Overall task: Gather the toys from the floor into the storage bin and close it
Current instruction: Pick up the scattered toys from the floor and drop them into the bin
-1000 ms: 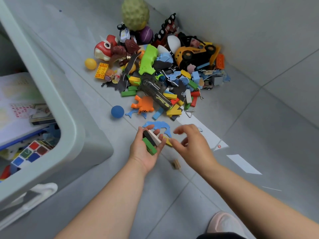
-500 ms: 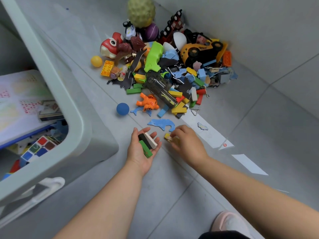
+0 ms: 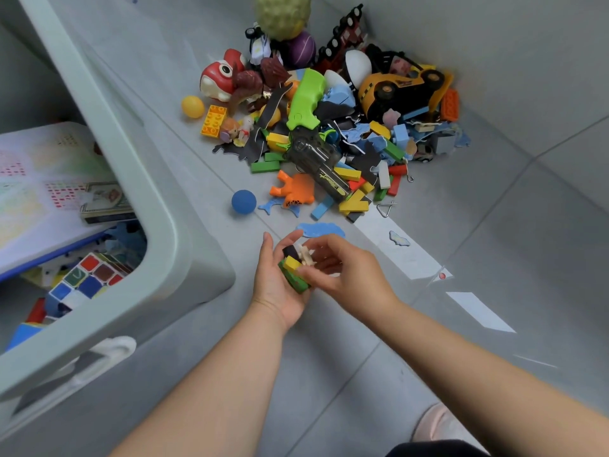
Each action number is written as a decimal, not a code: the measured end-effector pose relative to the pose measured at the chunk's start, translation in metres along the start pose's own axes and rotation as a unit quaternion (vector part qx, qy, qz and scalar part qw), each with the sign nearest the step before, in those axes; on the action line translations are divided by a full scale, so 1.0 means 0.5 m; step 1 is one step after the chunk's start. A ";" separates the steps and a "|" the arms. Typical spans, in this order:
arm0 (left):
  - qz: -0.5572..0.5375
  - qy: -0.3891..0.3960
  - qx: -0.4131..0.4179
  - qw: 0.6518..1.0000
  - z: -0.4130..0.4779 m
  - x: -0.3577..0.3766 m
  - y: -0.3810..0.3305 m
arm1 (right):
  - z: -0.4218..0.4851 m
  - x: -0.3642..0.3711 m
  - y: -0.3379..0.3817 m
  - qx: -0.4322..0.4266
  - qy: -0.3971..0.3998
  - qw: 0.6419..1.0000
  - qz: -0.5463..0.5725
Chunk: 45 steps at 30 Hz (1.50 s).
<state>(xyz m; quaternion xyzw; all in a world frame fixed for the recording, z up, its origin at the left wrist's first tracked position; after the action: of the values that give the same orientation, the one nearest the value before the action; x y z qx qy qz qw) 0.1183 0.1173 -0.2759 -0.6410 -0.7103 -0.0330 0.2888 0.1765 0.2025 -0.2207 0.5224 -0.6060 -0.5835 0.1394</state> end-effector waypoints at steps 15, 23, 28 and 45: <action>-0.019 -0.017 0.022 0.999 0.004 -0.023 -0.035 | 0.085 -0.046 -0.095 0.072 -0.081 0.975 -0.195; -0.005 0.016 0.007 1.000 0.012 0.005 -0.019 | -0.002 -0.011 -0.028 0.029 -0.046 0.995 -0.084; -0.012 0.027 -0.005 1.000 0.008 0.008 -0.025 | 0.039 -0.183 -0.169 0.126 -0.225 0.952 -0.165; -0.027 0.037 -0.025 0.999 -0.005 0.039 0.001 | 0.174 -0.103 -0.001 -0.014 -0.144 0.985 0.091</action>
<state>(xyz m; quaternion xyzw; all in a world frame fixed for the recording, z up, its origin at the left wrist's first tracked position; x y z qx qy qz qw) 0.1197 0.1336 -0.2651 -0.6269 -0.7154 -0.0819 0.2976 0.1304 0.2926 -0.2231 0.3738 -0.6566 -0.6456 0.1109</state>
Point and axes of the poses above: each hand's wrist, its own z-axis towards the middle knuckle, its own x-axis out of the palm, y = z × x, the point moved 5 cm from there along z, towards the middle knuckle, and after that the axes turned 5 degrees about -y, right-handed, at the moved point
